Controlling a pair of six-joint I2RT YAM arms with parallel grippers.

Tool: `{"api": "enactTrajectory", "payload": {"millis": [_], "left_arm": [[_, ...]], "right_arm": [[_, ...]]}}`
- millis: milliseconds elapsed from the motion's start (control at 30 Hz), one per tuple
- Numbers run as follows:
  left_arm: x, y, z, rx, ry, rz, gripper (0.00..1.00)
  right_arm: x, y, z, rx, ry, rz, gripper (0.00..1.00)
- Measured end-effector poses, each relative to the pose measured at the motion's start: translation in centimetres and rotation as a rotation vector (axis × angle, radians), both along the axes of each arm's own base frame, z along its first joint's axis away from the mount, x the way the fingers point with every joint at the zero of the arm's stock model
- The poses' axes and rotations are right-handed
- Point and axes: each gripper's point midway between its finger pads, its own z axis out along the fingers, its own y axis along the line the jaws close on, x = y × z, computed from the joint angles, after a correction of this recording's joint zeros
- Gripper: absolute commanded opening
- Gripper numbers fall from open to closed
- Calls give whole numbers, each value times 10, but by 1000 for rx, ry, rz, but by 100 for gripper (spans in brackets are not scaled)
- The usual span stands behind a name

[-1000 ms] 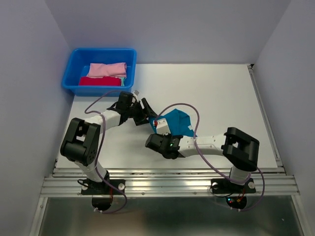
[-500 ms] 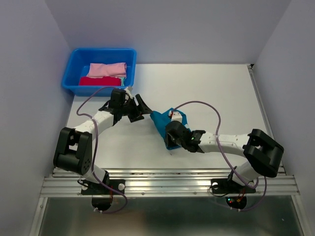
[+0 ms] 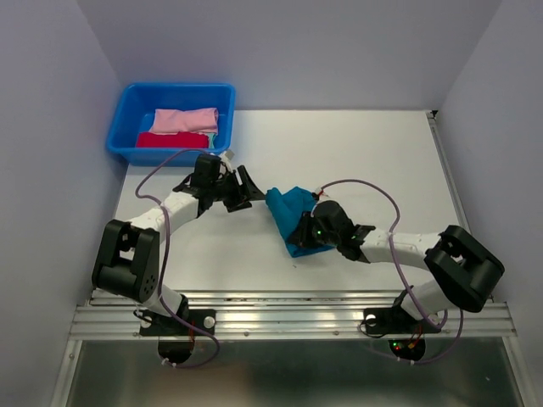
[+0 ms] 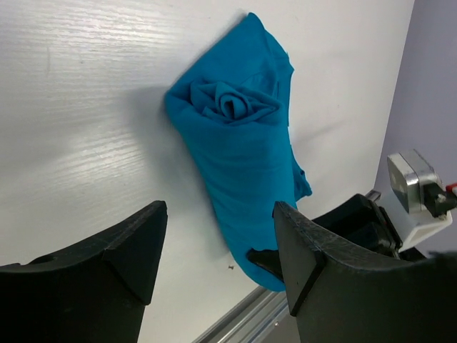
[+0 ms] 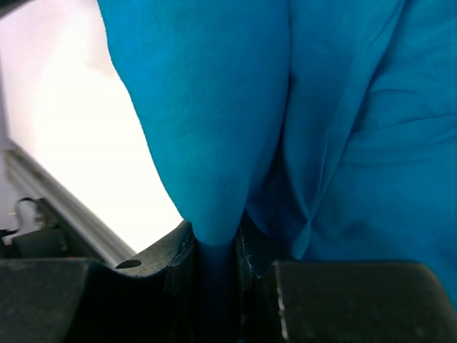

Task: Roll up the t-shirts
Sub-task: Roll the T-shirt to the center of the board.

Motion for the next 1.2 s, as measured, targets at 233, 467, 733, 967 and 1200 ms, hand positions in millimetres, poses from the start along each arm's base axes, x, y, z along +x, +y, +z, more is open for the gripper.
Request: {"api": "enactTrajectory", "payload": {"millis": [233,467,733,967,1200], "left_arm": [[-6,-21,7,-6,-18,-70,69],[-9,-45,3,-7,-6,-134,65],[-1,-62,3,-20,-3,-169,64],[6,-72,0,-27,8,-187,64],[13,-86,-6,-29,20,-213,63]], "right_arm": [[1,-5,3,140,84,-19,1],[1,-12,6,230,150,-21,1],[0,-11,-3,253,212,-8,1],[1,-12,-3,265,226,-8,1],[3,-18,-6,267,236,-29,26]]}}
